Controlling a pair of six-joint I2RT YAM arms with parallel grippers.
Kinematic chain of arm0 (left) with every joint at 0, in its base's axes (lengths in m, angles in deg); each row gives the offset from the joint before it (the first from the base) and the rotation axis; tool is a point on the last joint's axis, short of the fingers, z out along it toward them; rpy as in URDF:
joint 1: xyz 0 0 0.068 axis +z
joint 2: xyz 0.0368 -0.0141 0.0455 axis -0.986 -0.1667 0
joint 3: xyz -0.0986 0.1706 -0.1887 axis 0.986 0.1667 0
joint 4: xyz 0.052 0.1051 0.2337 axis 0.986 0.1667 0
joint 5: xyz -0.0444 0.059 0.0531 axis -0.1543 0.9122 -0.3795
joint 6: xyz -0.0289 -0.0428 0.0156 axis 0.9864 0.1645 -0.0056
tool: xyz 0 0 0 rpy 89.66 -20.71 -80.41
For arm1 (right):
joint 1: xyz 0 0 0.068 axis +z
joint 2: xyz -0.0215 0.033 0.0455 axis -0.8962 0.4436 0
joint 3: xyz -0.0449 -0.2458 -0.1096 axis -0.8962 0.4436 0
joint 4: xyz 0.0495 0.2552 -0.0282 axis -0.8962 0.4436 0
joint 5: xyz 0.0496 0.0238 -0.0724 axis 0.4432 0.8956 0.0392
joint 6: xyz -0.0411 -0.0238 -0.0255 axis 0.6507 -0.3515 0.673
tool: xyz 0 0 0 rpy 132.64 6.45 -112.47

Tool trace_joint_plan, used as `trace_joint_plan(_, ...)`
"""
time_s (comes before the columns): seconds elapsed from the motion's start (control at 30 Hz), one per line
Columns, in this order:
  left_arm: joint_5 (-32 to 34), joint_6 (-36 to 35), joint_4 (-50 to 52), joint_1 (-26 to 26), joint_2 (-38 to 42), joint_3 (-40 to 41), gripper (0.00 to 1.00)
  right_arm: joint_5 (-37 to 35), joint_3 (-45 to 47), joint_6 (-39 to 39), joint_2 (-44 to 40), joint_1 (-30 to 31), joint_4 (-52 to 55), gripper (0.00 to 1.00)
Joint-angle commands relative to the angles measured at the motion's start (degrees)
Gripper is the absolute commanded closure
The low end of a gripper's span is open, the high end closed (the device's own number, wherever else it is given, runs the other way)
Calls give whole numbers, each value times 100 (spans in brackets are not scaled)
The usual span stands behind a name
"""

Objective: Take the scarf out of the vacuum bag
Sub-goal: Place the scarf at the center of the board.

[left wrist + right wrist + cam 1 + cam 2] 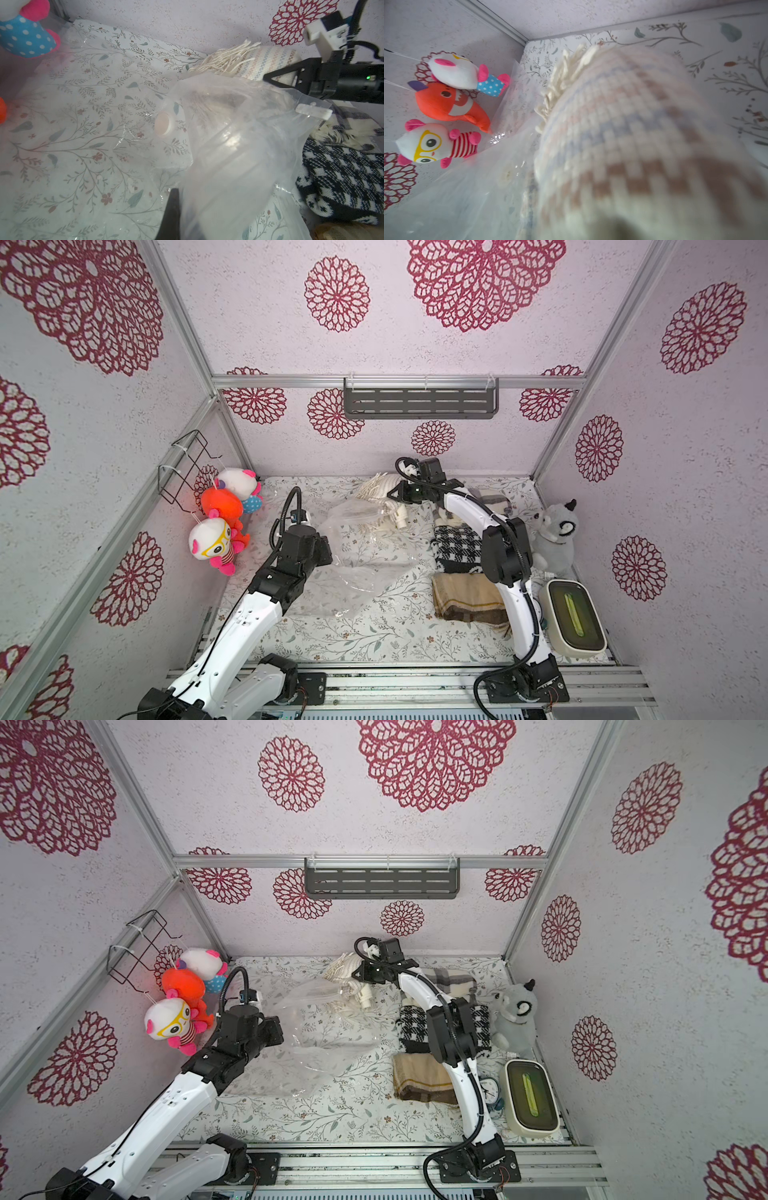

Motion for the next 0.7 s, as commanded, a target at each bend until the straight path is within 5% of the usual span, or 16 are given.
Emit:
trace_joint_plan(0.0,-50,45,-84,-2,52,36,100,-47,76,288,-83,-270,534,100)
trace_joint_plan(0.2,38,40,-4,-140,12,-17,100,-319,-131,863,-106,-871,1299,100)
trace_joint_plan(0.37,196,58,133,-266,-111,-69,100,-435,-182,1211,-154,-983,1595,59)
trace_joint_plan(0.57,573,85,365,-456,-124,-146,100,-1120,-512,1329,-391,-899,1892,46)
trace_joint_plan(0.67,733,75,380,-453,-59,-81,100,-2071,-492,1362,-659,-799,2100,43)
